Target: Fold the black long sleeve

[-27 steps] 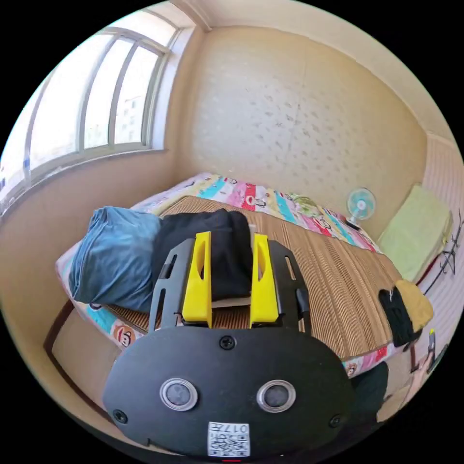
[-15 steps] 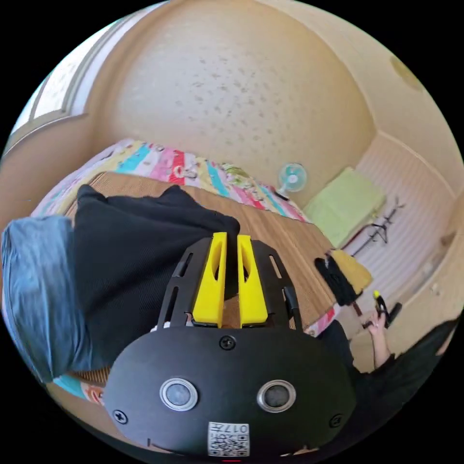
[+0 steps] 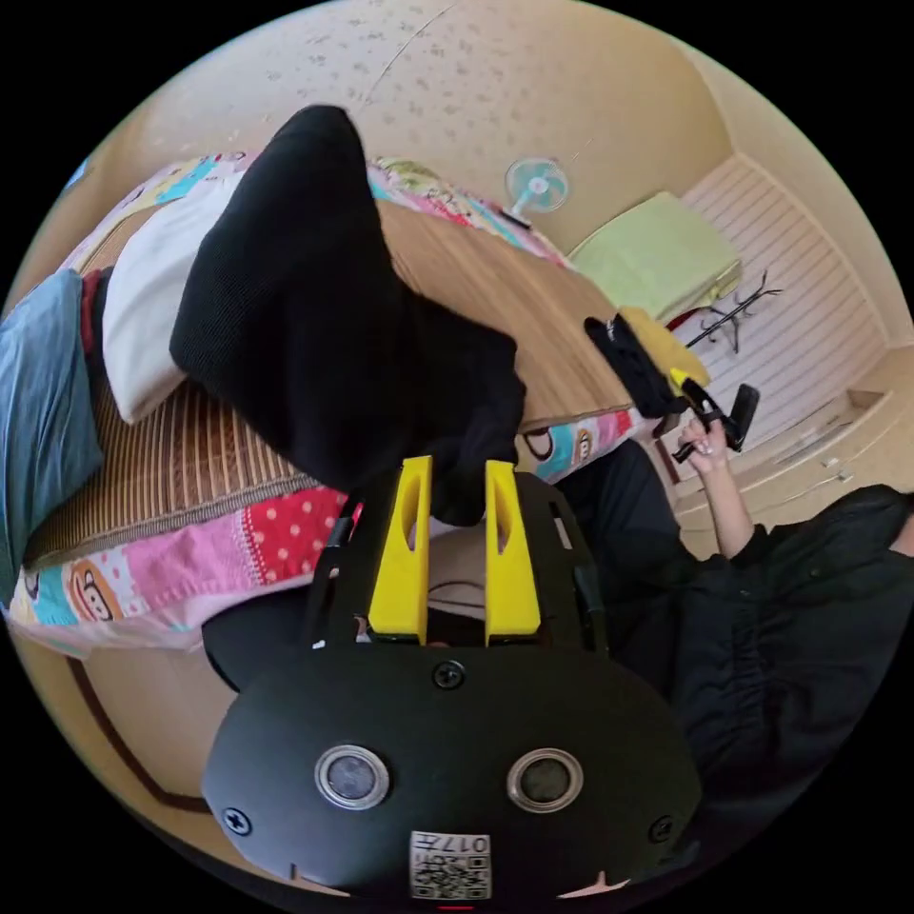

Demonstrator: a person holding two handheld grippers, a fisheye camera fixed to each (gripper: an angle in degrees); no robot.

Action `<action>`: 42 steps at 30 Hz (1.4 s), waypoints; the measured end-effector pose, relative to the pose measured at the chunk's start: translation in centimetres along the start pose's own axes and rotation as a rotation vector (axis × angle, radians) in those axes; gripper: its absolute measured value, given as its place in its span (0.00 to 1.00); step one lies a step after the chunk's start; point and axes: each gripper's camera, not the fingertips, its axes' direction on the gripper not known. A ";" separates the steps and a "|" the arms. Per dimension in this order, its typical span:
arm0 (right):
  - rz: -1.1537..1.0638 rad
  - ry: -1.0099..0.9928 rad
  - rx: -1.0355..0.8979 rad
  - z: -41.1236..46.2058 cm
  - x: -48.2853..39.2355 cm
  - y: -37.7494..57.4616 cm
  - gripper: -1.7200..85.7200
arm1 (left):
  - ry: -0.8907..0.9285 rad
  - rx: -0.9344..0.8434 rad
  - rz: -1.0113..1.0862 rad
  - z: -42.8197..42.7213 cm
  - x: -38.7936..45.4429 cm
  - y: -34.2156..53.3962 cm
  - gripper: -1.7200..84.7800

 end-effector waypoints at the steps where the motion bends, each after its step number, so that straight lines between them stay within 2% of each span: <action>1: 0.006 -0.001 -0.031 1.1 0.0 0.3 0.03 | -0.007 0.019 -0.012 -0.4 0.6 -0.1 0.15; 6: 0.026 -0.014 -0.097 3.8 0.0 1.8 0.03 | -0.058 0.185 0.069 -2.2 9.3 -5.7 0.15; 8: 0.033 -0.025 -0.092 4.1 0.0 2.4 0.03 | -0.088 0.149 0.084 -0.2 11.1 -9.2 0.15; 10: 0.040 -0.039 -0.081 4.2 -0.2 3.3 0.02 | -0.152 0.113 0.032 2.7 11.3 -12.6 0.16; 12: 0.045 -0.041 -0.074 4.1 -0.3 3.9 0.02 | -0.140 0.082 -0.080 6.9 9.7 -16.0 0.17; 16: 0.047 -0.020 -0.056 2.9 -0.8 5.7 0.02 | -0.240 -0.103 -0.249 13.0 7.2 -17.0 0.18; 19: 0.060 0.002 -0.042 1.4 -0.7 7.5 0.02 | -0.252 -0.058 -0.242 12.1 7.2 -14.1 0.15; 20: 0.066 0.006 -0.040 1.1 -0.6 7.9 0.02 | -0.135 -0.038 -0.235 10.8 6.7 -12.8 0.09; 21: 0.076 0.011 -0.038 0.6 -0.2 8.7 0.03 | 0.089 0.025 -0.205 8.7 6.0 -11.3 0.06; 22: 0.083 0.010 -0.037 0.2 0.1 9.5 0.03 | 0.219 0.073 -0.177 7.3 5.6 -10.5 0.06; 24: 0.087 0.007 -0.038 -0.3 0.7 10.4 0.03 | 0.654 0.296 0.078 0.0 5.7 -7.5 0.06; 25: 0.083 0.004 -0.034 -0.5 1.0 10.7 0.03 | 0.719 0.346 0.156 -2.1 6.0 -6.6 0.05; 27: 0.068 -0.010 -0.009 -1.1 1.1 10.9 0.03 | 0.913 0.473 0.452 -10.5 8.0 -4.1 0.05; 30: 0.024 -0.055 0.059 -2.1 0.7 10.3 0.04 | 1.073 0.616 0.765 -19.3 10.5 -2.0 0.05; 33: -0.042 -0.089 0.092 -2.3 -0.7 8.7 0.07 | 1.173 0.709 0.890 -25.2 11.5 -1.8 0.05; 38: -0.244 -0.261 0.082 -0.6 -5.5 6.7 0.15 | 1.301 0.681 0.845 -27.7 13.3 -4.9 0.05; 40: -0.383 -0.416 0.035 1.0 -8.9 7.3 0.18 | 1.333 0.654 0.790 -27.1 14.1 -5.9 0.05; 42: -0.459 -0.473 -0.043 2.5 -11.3 8.6 0.19 | 1.416 0.624 0.738 -26.3 14.7 -7.0 0.05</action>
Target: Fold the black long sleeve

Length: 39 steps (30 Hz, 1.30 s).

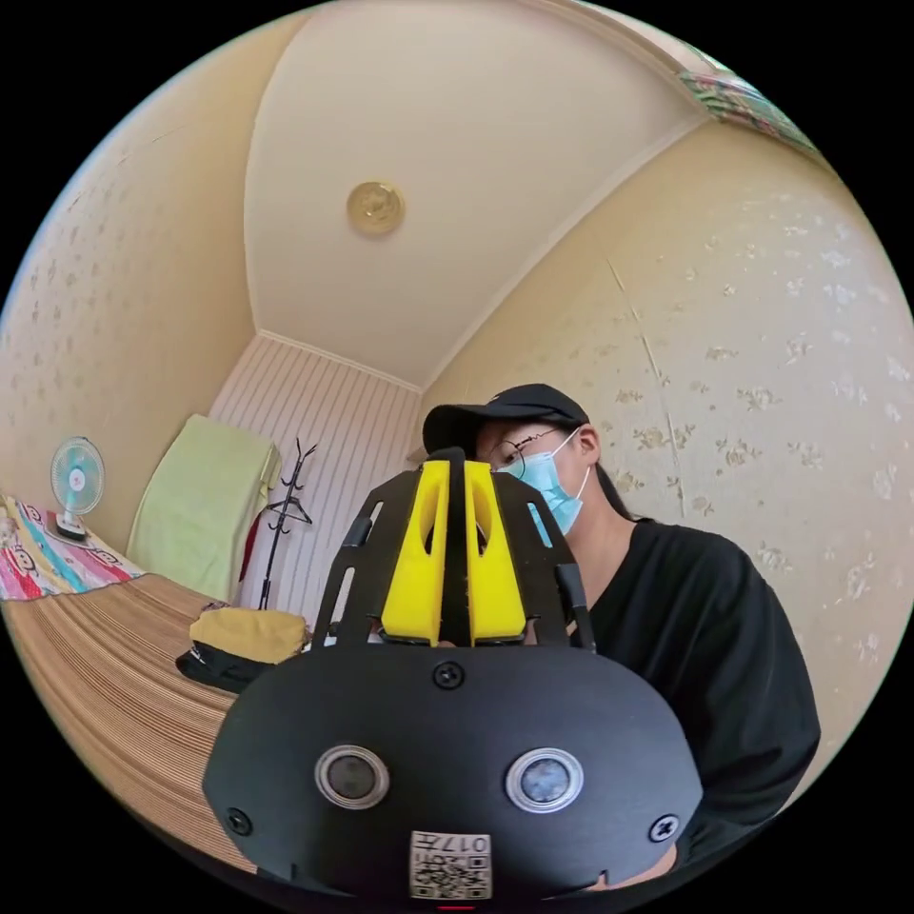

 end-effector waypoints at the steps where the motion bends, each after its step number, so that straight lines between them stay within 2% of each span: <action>1: -0.022 -0.013 -0.062 1.6 -1.1 0.5 0.18 | 0.003 0.009 -0.019 0.1 -0.3 0.0 0.05; 3: -0.077 0.016 -0.076 2.4 -3.0 1.4 0.13 | -0.060 0.019 -0.060 -0.1 -0.3 -0.3 0.05; 7: 0.051 0.478 0.064 -2.6 -5.2 2.0 0.09 | -0.193 0.016 -0.050 -1.8 2.1 -1.4 0.05; 10: -0.004 0.600 0.177 -7.9 -7.9 -0.2 0.08 | -0.362 -0.003 -0.007 -2.1 5.7 -2.3 0.05; 12: -0.068 0.746 0.152 -9.0 -9.2 -2.7 0.08 | -0.673 0.008 0.008 -1.9 7.8 -3.5 0.05; 14: -0.091 0.836 0.079 -9.1 -8.2 -6.1 0.08 | -0.919 0.049 -0.074 -2.5 6.7 -5.3 0.04; 16: -0.095 0.820 -0.041 -7.9 -2.6 -11.5 0.08 | -1.105 0.036 -0.102 -3.6 2.8 -8.2 0.04; 18: -0.072 0.817 -0.160 -5.4 4.8 -15.6 0.09 | -1.404 -0.055 -0.161 -6.0 -6.5 -12.2 0.05; 19: -0.003 0.829 -0.257 -3.2 11.2 -18.0 0.10 | -1.466 -0.078 -0.216 -6.8 -9.2 -12.8 0.06; 20: 0.053 0.830 -0.300 -2.1 14.6 -18.9 0.11 | -1.537 -0.065 -0.379 -8.8 -13.9 -13.3 0.07; 22: 0.314 0.816 -0.465 1.0 26.0 -19.2 0.13 | -1.510 -0.068 -0.480 -10.0 -18.1 -12.5 0.08; 24: 0.403 0.852 -0.468 1.5 29.2 -16.9 0.13 | -1.511 -0.184 -0.516 -9.0 -21.0 -9.4 0.10; 26: 0.420 0.848 -0.412 1.4 29.2 -13.3 0.12 | -1.551 -0.338 -0.521 -7.6 -22.5 -5.3 0.11; 30: 0.482 0.640 -0.403 3.1 27.6 -0.5 0.13 | -1.646 -0.654 -0.645 -5.8 -25.4 6.4 0.14; 33: 0.558 0.513 -0.478 6.7 26.0 9.4 0.15 | -1.799 -0.727 -0.714 -5.8 -25.4 12.2 0.16; 36: 0.602 0.424 -0.515 10.8 24.0 16.9 0.18 | -1.967 -0.690 -0.749 -6.2 -24.3 15.4 0.17; 39: 0.649 0.484 -0.515 12.9 23.1 21.2 0.17 | -1.929 -0.639 -0.904 -7.4 -24.8 17.9 0.14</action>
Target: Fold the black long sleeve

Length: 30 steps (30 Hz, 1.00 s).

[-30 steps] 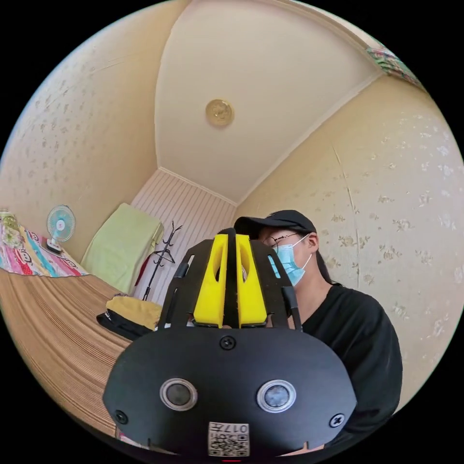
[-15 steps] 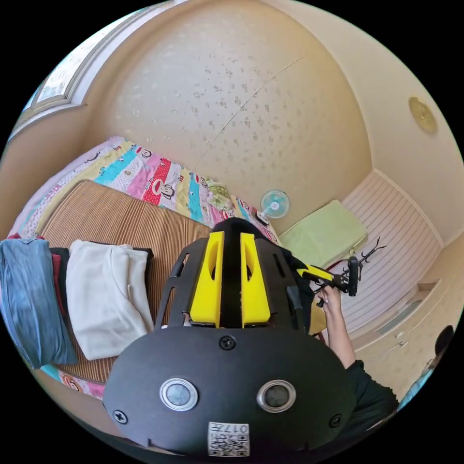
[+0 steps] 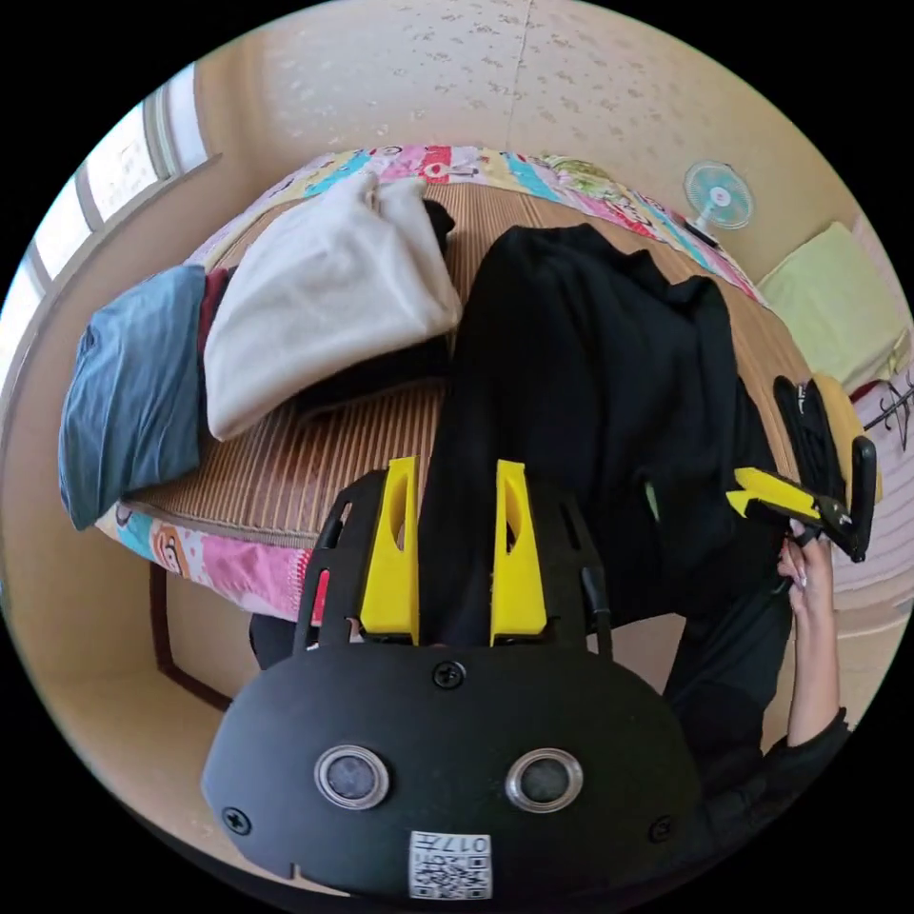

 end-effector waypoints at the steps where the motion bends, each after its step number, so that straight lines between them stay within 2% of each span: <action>1: 0.020 0.014 0.047 -0.5 0.4 0.8 0.15 | 0.012 0.018 -0.007 -0.2 -0.1 0.0 0.13; 3: 0.037 -0.019 0.082 -2.4 1.7 1.2 0.11 | 0.098 0.000 0.045 -2.1 -0.4 -1.4 0.09; 4: 0.026 -0.095 0.126 -4.8 3.0 1.2 0.08 | 0.133 0.011 0.061 -3.2 -0.5 -1.9 0.08; 6: 0.013 -0.148 0.210 -9.8 5.5 1.0 0.07 | 0.194 0.169 0.143 -10.3 -1.5 -3.8 0.06; 8: 0.019 -0.073 0.288 -15.8 8.7 0.5 0.06 | 0.179 0.294 0.164 -16.2 -3.1 -5.3 0.06; 10: 0.123 0.148 0.427 -25.2 14.3 0.6 0.06 | 0.159 0.409 0.076 -21.4 -6.5 -6.6 0.06; 12: 0.310 0.265 0.546 -31.4 19.1 2.6 0.06 | 0.076 0.584 -0.145 -25.9 -12.4 -6.2 0.06; 14: 0.446 0.350 0.626 -35.5 21.9 5.6 0.06 | 0.064 0.632 -0.276 -26.8 -15.7 -4.8 0.07; 15: 0.496 0.392 0.651 -36.6 22.3 7.5 0.06 | 0.112 0.628 -0.274 -26.3 -16.4 -3.8 0.09; 18: 0.413 0.371 0.623 -34.0 20.1 10.3 0.08 | 0.212 0.518 -0.139 -21.8 -13.3 -1.9 0.13; 19: 0.347 0.335 0.561 -31.3 18.7 10.5 0.09 | 0.224 0.480 -0.098 -20.4 -12.0 -1.7 0.13; 21: 0.248 0.254 0.448 -26.3 16.5 10.2 0.09 | 0.248 0.274 0.076 -14.2 -5.8 -1.4 0.14; 24: 0.109 0.125 0.280 -17.4 13.0 9.0 0.11 | 0.274 0.102 0.276 -7.5 1.0 -1.4 0.14; 25: 0.056 0.102 0.218 -14.3 11.7 8.3 0.11 | 0.270 0.075 0.308 -6.4 1.9 -1.5 0.14; 27: 0.028 0.112 0.114 -10.1 10.5 7.8 0.12 | 0.147 -0.068 0.390 -2.4 4.3 -1.9 0.14; 30: 0.039 0.162 -0.052 -5.0 9.6 9.3 0.12 | 0.078 -0.021 0.419 -2.8 4.0 -0.1 0.12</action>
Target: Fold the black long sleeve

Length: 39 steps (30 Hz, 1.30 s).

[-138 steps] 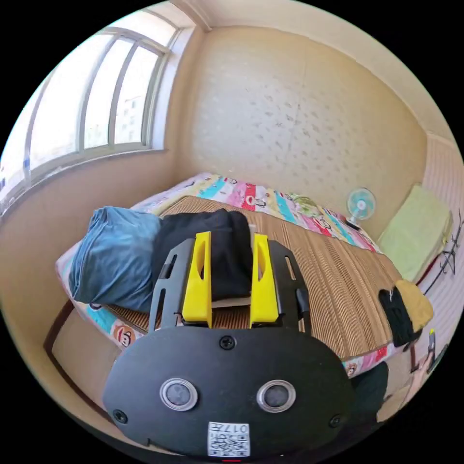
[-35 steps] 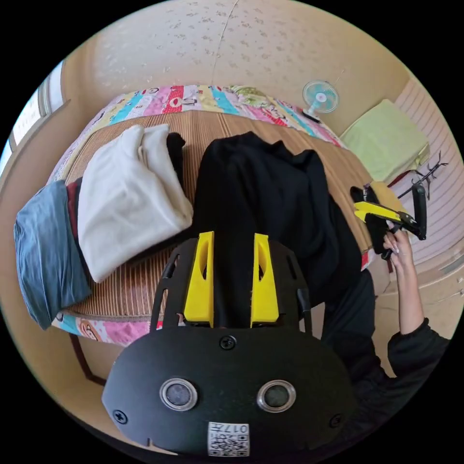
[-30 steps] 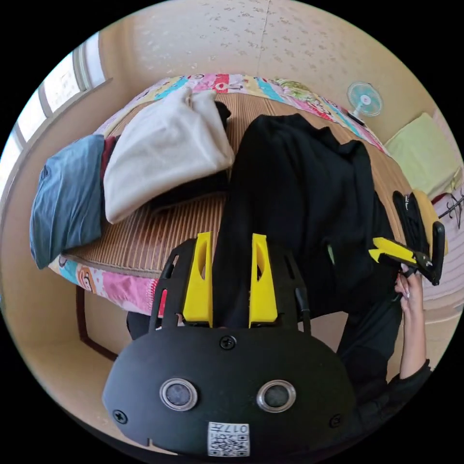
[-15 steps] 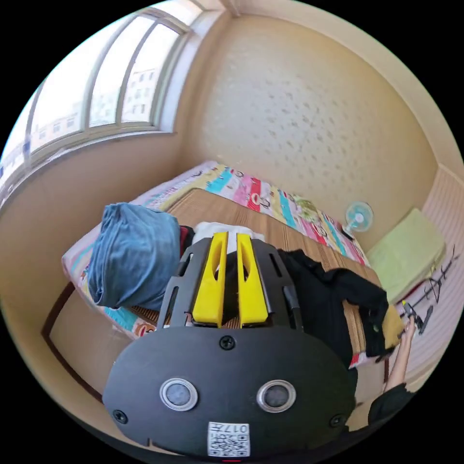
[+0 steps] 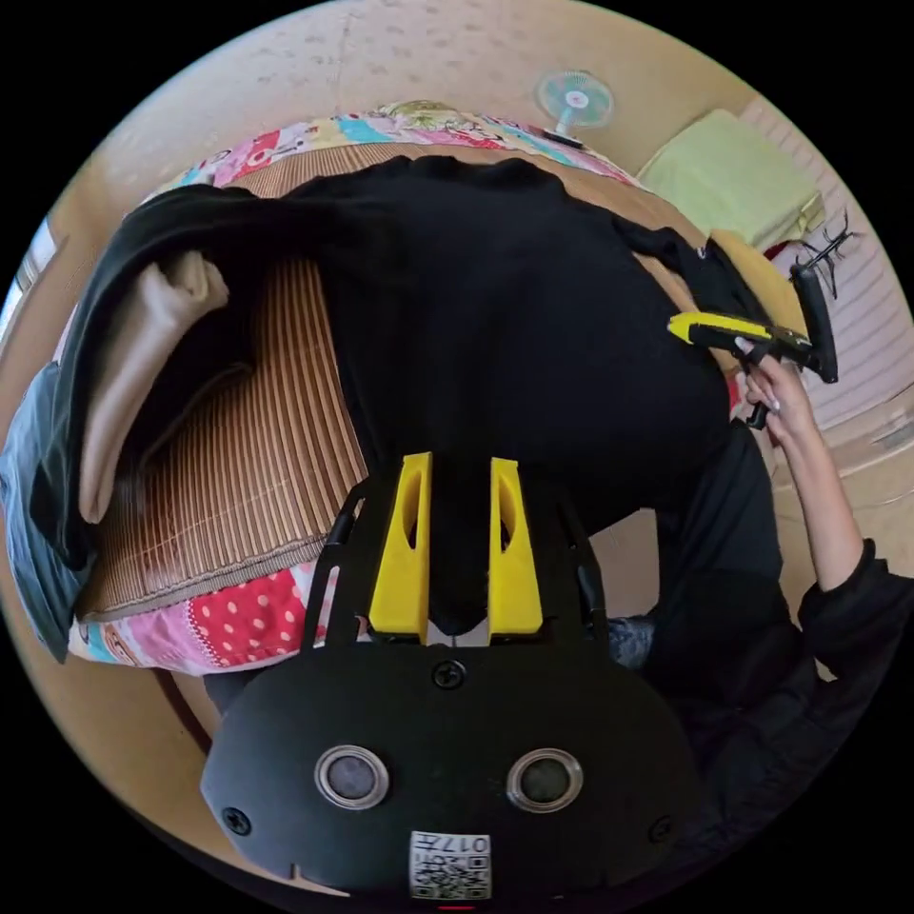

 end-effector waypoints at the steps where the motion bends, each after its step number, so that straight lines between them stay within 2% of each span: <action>1: 0.015 0.019 0.071 0.0 -0.7 2.0 0.11 | 0.001 -0.005 -0.015 -0.2 -0.1 0.5 0.12; 4: -0.006 0.071 0.121 -0.4 -3.4 7.5 0.10 | 0.028 -0.046 -0.095 -0.9 -0.9 3.9 0.09; 7: -0.009 0.118 0.091 -0.9 -5.8 11.9 0.08 | 0.097 -0.081 -0.195 -1.7 -3.0 7.6 0.07; 10: -0.013 0.156 0.067 -1.6 -7.0 14.0 0.06 | 0.222 0.132 -0.418 -6.0 -9.3 11.2 0.07; 12: -0.010 0.135 0.092 -3.0 -7.0 14.0 0.05 | 0.364 0.430 -0.643 -10.7 -17.1 14.0 0.11; 15: -0.002 0.039 0.237 -5.7 -6.1 12.9 0.04 | 0.369 0.676 -0.936 -14.2 -26.0 17.3 0.14; 17: -0.004 -0.009 0.239 -5.8 -5.6 11.0 0.04 | 0.281 0.711 -1.068 -15.1 -30.0 18.4 0.15; 19: -0.004 -0.040 0.231 -5.1 -5.4 8.4 0.04 | 0.265 0.670 -1.183 -14.5 -33.3 19.0 0.16; 22: 0.014 -0.058 0.252 -3.6 -5.3 6.3 0.05 | 0.442 0.667 -1.291 -10.8 -37.1 19.9 0.16; 24: 0.045 -0.050 0.257 -2.3 -5.2 5.8 0.05 | 0.539 0.763 -1.302 -9.6 -38.0 20.8 0.12; 27: 0.041 0.030 0.223 1.2 -5.9 6.2 0.05 | 0.448 0.966 -1.193 -14.1 -37.6 22.4 0.07; 28: 0.020 0.064 0.274 1.3 -6.6 7.1 0.05 | 0.415 0.986 -1.168 -15.3 -37.4 22.4 0.07; 30: 0.001 0.113 0.284 1.3 -7.6 7.7 0.05 | 0.336 1.057 -1.021 -20.3 -36.3 21.2 0.06; 33: -0.016 0.163 0.282 1.5 -8.5 8.0 0.05 | 0.363 1.123 -0.747 -25.2 -33.0 15.7 0.06; 37: -0.010 0.135 0.305 1.1 -8.0 8.8 0.04 | 0.477 1.064 -0.364 -26.5 -25.0 4.1 0.06; 39: -0.004 0.113 0.312 0.9 -7.6 9.1 0.04 | 0.590 0.958 -0.182 -23.4 -18.7 -3.8 0.06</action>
